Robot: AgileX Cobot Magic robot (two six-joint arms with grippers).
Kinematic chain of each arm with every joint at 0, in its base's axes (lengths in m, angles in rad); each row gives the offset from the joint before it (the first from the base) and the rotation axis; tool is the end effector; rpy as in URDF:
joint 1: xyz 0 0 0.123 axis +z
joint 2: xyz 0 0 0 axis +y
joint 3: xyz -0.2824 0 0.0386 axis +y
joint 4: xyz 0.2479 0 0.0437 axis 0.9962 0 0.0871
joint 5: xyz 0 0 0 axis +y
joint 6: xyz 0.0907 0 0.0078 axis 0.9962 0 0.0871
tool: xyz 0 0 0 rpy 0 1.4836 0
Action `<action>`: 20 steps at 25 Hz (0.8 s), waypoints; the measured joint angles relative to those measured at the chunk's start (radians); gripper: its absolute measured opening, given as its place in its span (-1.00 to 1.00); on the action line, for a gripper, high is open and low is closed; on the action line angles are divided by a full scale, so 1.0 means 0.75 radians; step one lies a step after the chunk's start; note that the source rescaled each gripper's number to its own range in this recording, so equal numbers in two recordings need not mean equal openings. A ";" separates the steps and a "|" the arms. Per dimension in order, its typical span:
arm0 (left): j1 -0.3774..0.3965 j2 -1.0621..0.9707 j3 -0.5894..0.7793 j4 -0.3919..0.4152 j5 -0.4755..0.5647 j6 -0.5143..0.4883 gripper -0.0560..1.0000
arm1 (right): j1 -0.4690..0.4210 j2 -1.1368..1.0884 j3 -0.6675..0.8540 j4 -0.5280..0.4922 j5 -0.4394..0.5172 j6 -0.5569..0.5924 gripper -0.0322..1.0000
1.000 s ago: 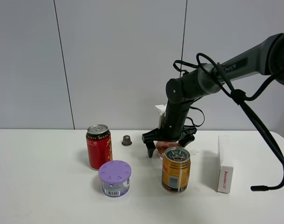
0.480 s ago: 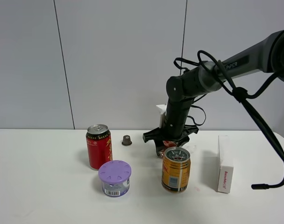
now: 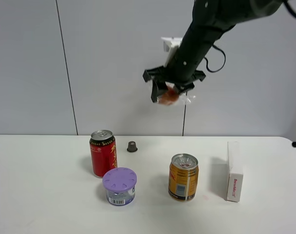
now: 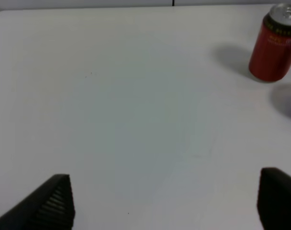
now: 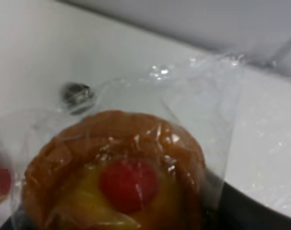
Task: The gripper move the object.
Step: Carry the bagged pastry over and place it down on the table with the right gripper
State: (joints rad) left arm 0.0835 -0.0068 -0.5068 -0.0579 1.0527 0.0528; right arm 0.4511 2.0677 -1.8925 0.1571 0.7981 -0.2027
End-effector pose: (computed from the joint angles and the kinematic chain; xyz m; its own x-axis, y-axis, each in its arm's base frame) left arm -0.0060 -0.0051 0.2798 -0.4353 -0.0123 -0.9002 -0.0277 0.9996 -0.0002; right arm 0.4256 0.2175 0.2829 -0.6446 -0.4143 -0.6425 -0.5594 0.8284 0.0271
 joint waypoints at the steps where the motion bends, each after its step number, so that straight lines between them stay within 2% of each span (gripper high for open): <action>1: 0.000 0.000 0.000 0.000 0.000 0.000 1.00 | 0.018 -0.034 0.000 0.038 -0.008 -0.066 -0.94; 4: 0.000 0.000 0.000 0.000 0.000 0.000 1.00 | 0.099 -0.103 0.000 0.146 -0.034 -0.244 -0.94; 10: 0.000 0.000 0.000 0.000 0.000 0.000 1.00 | 0.306 -0.064 -0.162 0.192 -0.005 -0.311 -0.94; 20: 0.000 0.000 0.000 0.000 0.000 0.000 1.00 | 0.575 0.250 -0.550 0.186 0.225 -0.508 -0.94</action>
State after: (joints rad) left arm 0.0835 -0.0068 -0.5068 -0.0579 1.0527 0.0528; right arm 0.8821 2.2554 -2.3048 0.2968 0.9668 -0.5839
